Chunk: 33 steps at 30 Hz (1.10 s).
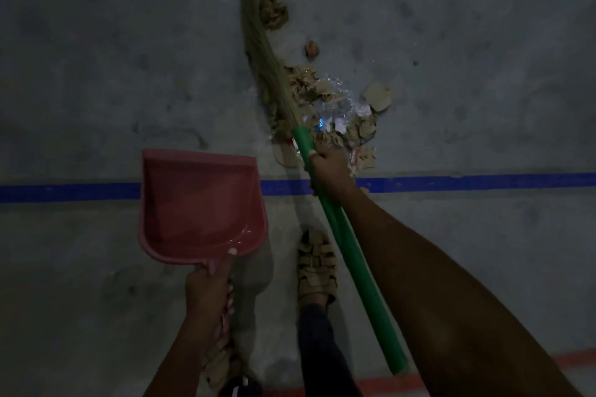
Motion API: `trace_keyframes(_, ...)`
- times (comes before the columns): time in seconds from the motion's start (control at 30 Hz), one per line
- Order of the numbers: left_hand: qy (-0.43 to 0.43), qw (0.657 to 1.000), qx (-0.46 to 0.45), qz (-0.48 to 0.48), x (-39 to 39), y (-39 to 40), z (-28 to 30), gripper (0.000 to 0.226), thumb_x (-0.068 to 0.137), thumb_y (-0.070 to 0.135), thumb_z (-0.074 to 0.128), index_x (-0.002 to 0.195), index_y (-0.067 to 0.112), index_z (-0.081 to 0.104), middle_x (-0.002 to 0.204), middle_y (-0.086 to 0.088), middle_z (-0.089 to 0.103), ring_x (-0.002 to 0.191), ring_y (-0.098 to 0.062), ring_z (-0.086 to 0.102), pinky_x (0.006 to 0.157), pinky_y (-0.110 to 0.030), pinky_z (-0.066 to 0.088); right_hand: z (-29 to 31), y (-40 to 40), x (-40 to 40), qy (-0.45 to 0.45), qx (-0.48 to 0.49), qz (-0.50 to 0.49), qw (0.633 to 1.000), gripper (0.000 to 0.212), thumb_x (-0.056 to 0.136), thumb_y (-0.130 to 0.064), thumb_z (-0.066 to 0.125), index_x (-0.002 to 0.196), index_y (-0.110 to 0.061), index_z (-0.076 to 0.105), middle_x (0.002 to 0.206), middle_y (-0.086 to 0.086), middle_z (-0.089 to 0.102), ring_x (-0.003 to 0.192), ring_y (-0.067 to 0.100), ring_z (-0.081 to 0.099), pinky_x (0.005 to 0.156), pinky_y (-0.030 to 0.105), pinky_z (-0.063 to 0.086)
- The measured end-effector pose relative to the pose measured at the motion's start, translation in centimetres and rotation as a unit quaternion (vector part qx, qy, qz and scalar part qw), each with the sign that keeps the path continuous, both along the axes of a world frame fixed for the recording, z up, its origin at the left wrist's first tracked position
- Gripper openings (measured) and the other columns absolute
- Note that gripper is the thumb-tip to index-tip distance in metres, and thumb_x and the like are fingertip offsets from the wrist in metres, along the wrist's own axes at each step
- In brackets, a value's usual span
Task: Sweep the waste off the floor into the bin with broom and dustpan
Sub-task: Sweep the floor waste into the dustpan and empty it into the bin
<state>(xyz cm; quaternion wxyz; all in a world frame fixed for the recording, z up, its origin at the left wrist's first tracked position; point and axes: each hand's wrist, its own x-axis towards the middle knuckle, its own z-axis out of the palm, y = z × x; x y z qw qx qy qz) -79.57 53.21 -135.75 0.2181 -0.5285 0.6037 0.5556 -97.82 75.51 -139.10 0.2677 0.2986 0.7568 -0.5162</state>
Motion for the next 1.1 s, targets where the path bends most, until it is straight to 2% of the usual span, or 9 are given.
trace_keyframes(0.1,0.006,1.0,-0.001,-0.006,-0.6,1.2,-0.2,0.043,0.087,0.043,0.077,0.075,0.009,0.053,0.051,-0.008,0.048,0.038,-0.017,0.04,0.042,-0.022,0.035,-0.1,1.0,0.0,-0.037,-0.013,-0.058,0.998,0.033,0.102,-0.018,0.042,0.126,-0.002,0.056,0.08,0.015,0.058,0.048,0.02,0.056,0.042,0.027,0.047)
trace_keyframes(0.23,-0.001,1.0,0.001,-0.004,-0.9,1.9,-0.1,0.043,0.085,0.044,0.078,0.073,0.01,0.055,0.052,-0.009,0.049,0.039,-0.017,0.04,0.044,-0.023,0.036,-0.1,4.1,5.9,-0.041,0.024,-0.054,0.997,0.024,0.102,-0.019,0.042,0.114,-0.006,0.059,0.087,0.018,0.061,0.061,0.026,0.059,0.049,0.036,0.054)
trace_keyframes(0.3,-0.003,1.0,0.001,-0.002,-0.8,2.1,0.3,0.043,0.085,0.043,0.078,0.072,0.009,0.057,0.053,-0.01,0.05,0.039,-0.017,0.041,0.043,-0.023,0.035,0.1,6.5,10.4,-0.038,0.068,-0.023,0.997,0.028,0.103,-0.02,0.043,0.122,-0.007,0.059,0.086,0.017,0.064,0.058,0.025,0.061,0.048,0.04,0.056)
trace_keyframes(0.43,-0.004,1.0,-0.006,-0.015,-0.7,2.5,1.2,0.042,0.09,0.038,0.075,0.072,0.006,0.055,0.055,-0.012,0.048,0.039,-0.016,0.04,0.041,-0.02,0.033,2.2,11.2,18.1,0.003,0.101,-0.003,0.995,0.04,0.103,-0.015,0.048,0.142,-0.023,0.046,0.072,0.021,0.064,0.048,0.02,0.058,0.042,0.032,0.05)
trace_keyframes(0.57,-0.01,1.0,-0.009,-0.025,-0.8,3.2,1.6,0.039,0.091,0.036,0.074,0.073,0.008,0.053,0.054,-0.01,0.045,0.036,-0.015,0.038,0.04,-0.019,0.031,3.7,14.0,20.6,0.105,0.15,0.016,0.983,0.049,0.093,-0.025,0.056,0.141,-0.012,0.05,0.066,-0.001,0.064,0.053,0.007,0.056,0.05,0.029,0.049)
trace_keyframes(0.63,-0.011,1.0,-0.01,-0.025,-1.1,3.6,1.6,0.039,0.091,0.035,0.075,0.073,0.009,0.052,0.053,-0.01,0.044,0.035,-0.015,0.037,0.039,-0.019,0.03,3.6,14.7,19.5,0.147,0.202,0.046,0.967,0.05,0.093,-0.021,0.057,0.141,-0.008,0.051,0.078,0.005,0.066,0.065,0.013,0.059,0.06,0.031,0.052)
trace_keyframes(0.7,-0.006,1.0,-0.012,-0.025,-1.6,4.1,1.4,0.038,0.091,0.033,0.075,0.073,0.008,0.051,0.052,-0.01,0.043,0.034,-0.014,0.036,0.037,-0.019,0.029,3.4,15.0,16.9,0.161,0.273,0.078,0.945,0.052,0.091,-0.021,0.054,0.142,-0.007,0.051,0.081,0.002,0.06,0.069,0.016,0.056,0.061,0.03,0.047)
trace_keyframes(0.9,-0.006,1.0,0.011,-0.018,-3.4,5.6,0.5,0.041,0.088,0.037,0.076,0.072,0.01,0.05,0.05,-0.008,0.042,0.036,-0.014,0.035,0.044,-0.021,0.031,1.6,15.5,6.0,0.149,0.405,0.115,0.895,0.051,0.095,-0.02,0.06,0.144,-0.014,0.049,0.107,0.012,0.061,0.083,0.028,0.061,0.062,0.031,0.043)
trace_keyframes(1.1,-0.007,1.0,0.02,-0.014,-4.7,7.0,-0.7,0.044,0.088,0.04,0.076,0.069,0.01,0.05,0.051,-0.009,0.043,0.038,-0.016,0.036,0.045,-0.022,0.032,0.4,16.0,-3.6,0.126,0.495,0.116,0.852,0.042,0.094,-0.023,0.06,0.134,-0.014,0.052,0.116,0.016,0.051,0.087,0.034,0.059,0.066,0.039,0.046)
